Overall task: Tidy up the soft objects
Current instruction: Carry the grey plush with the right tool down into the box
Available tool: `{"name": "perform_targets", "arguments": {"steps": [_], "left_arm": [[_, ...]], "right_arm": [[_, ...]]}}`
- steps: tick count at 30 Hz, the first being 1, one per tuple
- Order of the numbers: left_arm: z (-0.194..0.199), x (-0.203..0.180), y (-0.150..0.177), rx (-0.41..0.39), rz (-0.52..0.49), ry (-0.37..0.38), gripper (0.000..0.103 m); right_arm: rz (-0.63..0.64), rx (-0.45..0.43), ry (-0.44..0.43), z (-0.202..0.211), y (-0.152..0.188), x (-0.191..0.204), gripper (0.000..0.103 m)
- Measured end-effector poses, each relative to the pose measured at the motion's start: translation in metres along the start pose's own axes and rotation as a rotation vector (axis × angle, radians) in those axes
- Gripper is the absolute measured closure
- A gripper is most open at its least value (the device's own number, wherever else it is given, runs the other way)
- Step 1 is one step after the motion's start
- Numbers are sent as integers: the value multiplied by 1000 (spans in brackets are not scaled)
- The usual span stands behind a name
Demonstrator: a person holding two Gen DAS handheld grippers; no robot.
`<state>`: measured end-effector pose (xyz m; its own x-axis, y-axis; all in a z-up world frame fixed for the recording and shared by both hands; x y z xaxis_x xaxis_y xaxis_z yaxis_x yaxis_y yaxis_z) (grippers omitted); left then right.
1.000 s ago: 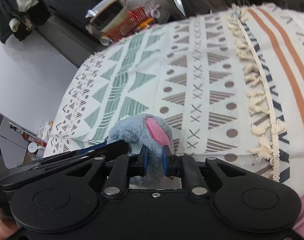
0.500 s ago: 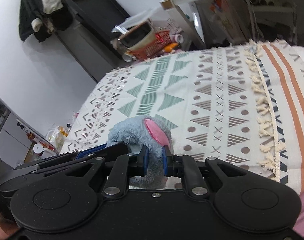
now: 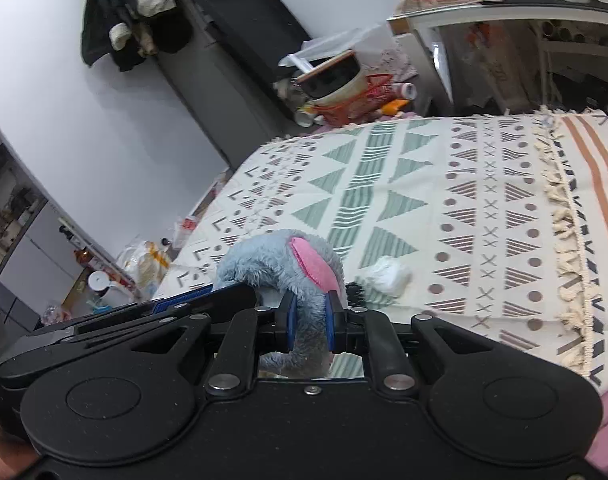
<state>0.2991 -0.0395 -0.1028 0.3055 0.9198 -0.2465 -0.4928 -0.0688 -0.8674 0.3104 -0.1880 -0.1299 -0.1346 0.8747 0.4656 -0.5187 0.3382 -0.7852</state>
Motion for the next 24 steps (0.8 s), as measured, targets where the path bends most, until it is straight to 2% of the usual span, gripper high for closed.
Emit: {"name": "perform_targets", "arguments": {"steps": [15,24], "left_arm": [[61,53,4,-51,52,-64,82],[86,90,21,-60,84,-117,82]], "right_arm": [[72,11,-84,5,25,71,89],[102,43,-129,-3,53,106,88]]}}
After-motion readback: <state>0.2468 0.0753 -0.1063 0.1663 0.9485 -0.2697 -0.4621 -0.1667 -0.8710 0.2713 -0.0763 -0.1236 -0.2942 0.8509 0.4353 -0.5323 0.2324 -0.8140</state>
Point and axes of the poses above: each gripper's, at about its wrist camera, not at the fingertips, and z roughly against the way its jaws point, x to its left, y to its underside, the point moved 6 cm from there along -z, roughly the way its jaws point, and after that the axes turned 14 degrees about -x, right-handed, at the moved point
